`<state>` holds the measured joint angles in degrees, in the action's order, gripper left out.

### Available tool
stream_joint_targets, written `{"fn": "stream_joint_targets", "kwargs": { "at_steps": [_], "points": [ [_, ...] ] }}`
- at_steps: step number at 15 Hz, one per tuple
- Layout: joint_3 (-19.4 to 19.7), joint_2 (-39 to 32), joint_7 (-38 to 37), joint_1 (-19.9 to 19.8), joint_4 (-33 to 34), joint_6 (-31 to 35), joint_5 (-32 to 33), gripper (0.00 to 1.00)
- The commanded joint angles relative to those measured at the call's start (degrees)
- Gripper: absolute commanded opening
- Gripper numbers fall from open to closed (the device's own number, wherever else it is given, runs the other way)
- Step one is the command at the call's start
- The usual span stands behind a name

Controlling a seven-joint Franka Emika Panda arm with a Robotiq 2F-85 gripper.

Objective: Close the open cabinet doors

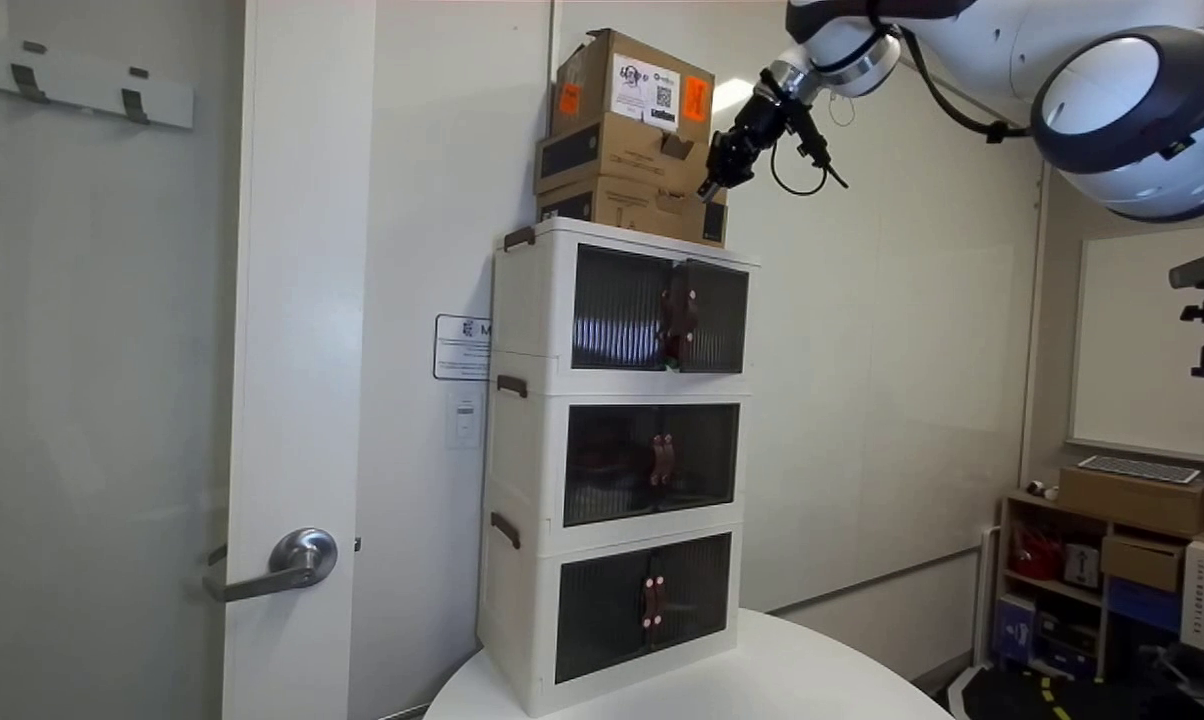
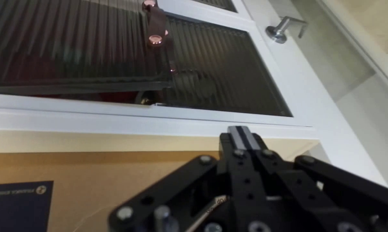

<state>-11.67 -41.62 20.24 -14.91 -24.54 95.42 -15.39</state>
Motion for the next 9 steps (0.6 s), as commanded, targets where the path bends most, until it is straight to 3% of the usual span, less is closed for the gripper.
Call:
{"fn": "stream_joint_targets", "kwargs": {
  "at_steps": [1, 2, 5, 9],
  "points": [
    [-2.54, 1.35, 6.84, -5.07, -0.43, -11.38, -5.58, 0.25],
    [-1.74, 1.58, 8.08, -5.94, -0.66, -15.53, -5.0, 0.26],
    [3.45, 2.4, 11.32, -4.99, 0.0, -21.41, 1.95, 0.47],
    [8.78, 1.92, 16.37, -2.44, 0.01, -16.53, 10.87, 0.77]
  ]
}}
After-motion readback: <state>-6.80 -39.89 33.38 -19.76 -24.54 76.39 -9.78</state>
